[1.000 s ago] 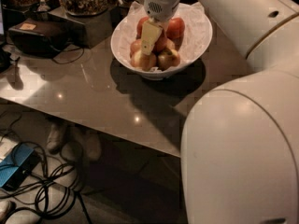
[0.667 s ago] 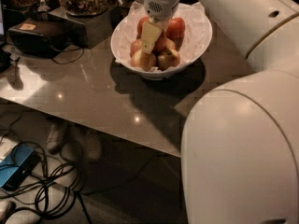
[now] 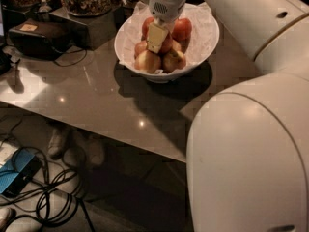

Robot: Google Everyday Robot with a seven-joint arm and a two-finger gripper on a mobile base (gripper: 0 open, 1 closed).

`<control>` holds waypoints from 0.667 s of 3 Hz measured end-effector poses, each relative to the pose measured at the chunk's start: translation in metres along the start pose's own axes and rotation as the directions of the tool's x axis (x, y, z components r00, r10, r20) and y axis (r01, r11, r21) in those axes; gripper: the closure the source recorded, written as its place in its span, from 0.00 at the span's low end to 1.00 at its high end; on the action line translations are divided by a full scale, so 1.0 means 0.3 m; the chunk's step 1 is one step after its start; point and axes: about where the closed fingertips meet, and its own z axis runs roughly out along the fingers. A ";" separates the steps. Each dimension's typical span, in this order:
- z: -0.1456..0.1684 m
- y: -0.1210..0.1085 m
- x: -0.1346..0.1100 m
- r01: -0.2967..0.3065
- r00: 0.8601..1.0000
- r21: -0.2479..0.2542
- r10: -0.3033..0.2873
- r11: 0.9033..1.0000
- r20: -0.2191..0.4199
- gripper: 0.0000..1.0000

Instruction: Pick apple from white bowl

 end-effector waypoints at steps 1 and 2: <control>0.000 0.000 0.000 0.000 1.000 0.000 0.000 1.000 0.000 1.00; -0.073 0.012 -0.002 0.010 0.999 0.023 -0.011 1.000 0.045 1.00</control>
Offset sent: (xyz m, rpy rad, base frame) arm -0.0308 -0.0063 0.0530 0.0581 -0.0918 0.0306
